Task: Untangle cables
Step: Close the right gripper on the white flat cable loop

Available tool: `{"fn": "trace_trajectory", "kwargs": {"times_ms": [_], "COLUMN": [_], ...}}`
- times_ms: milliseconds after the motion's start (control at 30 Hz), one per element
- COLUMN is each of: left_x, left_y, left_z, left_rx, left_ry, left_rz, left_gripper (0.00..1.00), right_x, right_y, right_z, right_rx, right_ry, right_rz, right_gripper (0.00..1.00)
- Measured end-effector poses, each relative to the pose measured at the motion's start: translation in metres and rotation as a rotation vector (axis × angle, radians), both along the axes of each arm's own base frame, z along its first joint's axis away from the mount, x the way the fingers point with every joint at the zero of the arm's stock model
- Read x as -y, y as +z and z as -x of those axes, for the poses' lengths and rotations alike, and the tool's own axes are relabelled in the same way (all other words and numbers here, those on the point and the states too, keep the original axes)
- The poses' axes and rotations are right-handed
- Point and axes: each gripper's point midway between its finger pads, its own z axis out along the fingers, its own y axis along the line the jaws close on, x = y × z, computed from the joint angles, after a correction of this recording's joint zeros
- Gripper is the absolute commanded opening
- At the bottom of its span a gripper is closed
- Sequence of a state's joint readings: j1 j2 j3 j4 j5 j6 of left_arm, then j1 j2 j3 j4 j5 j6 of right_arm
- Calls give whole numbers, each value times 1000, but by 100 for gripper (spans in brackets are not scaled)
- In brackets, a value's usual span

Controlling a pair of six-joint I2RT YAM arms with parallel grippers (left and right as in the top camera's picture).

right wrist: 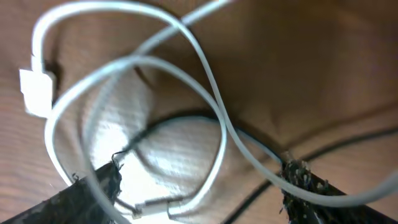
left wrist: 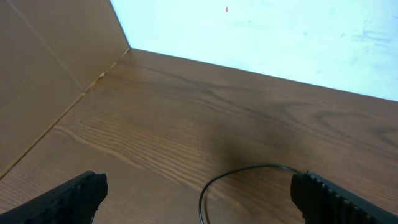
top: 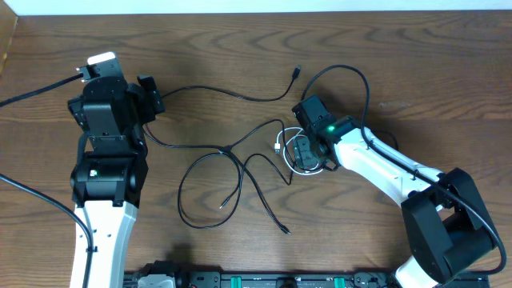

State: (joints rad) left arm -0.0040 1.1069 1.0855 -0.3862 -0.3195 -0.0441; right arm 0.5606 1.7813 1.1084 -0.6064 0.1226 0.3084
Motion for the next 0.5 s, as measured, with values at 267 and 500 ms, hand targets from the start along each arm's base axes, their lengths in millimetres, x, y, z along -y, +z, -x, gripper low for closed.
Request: {"fn": "trace_trajectory", "kwargs": {"times_ms": [267,500], "left_x": [0,0], "left_y": [9,14], "left_z": [5,8], "left_rx": [27,42], "left_ry": [0,0], "left_rz": [0,0], "left_gripper": [100,100], "right_x": [-8,-1], "right_y": [3,0], "right_z": [-16,-19], "right_rx": [64,57], "right_ry": [23,12], "right_rz": [-31,-24], "right_gripper": [75,65]}}
